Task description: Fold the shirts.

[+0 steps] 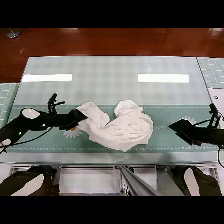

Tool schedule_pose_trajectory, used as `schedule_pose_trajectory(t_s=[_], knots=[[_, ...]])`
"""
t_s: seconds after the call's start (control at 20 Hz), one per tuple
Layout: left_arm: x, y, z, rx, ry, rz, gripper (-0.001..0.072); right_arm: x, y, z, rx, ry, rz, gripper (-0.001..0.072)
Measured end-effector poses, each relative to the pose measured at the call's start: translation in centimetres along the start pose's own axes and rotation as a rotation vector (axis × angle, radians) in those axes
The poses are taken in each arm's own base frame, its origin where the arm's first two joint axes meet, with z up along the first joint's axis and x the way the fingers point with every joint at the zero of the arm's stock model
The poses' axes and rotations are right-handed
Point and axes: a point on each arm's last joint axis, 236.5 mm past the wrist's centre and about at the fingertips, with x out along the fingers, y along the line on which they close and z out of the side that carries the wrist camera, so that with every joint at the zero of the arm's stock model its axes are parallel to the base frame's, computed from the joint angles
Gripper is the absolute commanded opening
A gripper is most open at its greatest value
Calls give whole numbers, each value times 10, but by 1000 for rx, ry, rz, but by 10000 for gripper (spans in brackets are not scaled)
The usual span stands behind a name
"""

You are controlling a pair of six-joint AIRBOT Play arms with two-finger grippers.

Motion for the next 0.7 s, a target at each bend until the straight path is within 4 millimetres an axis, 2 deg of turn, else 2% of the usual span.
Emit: schedule_pose_trajectory(t_s=[0.05, 0.1, 0.25, 0.4, 0.7], knots=[[2, -1, 2, 3, 0, 0, 158, 1, 0, -2, -1, 5, 2, 615], [3, -2, 5, 17, -2, 0, 17, 1, 0, -3, 0, 11, 3, 616], [2, -14, 14, 78, -14, -19, 17, 7, 2, -15, -28, 54, 2, 616], [0, -25, 18, 123, -11, -37, 16, 19, 6, -42, -67, 140, 1, 616], [-2, -31, 18, 150, -4, -50, 17, 60, 34, -61, -87, 222, 49, 615]])
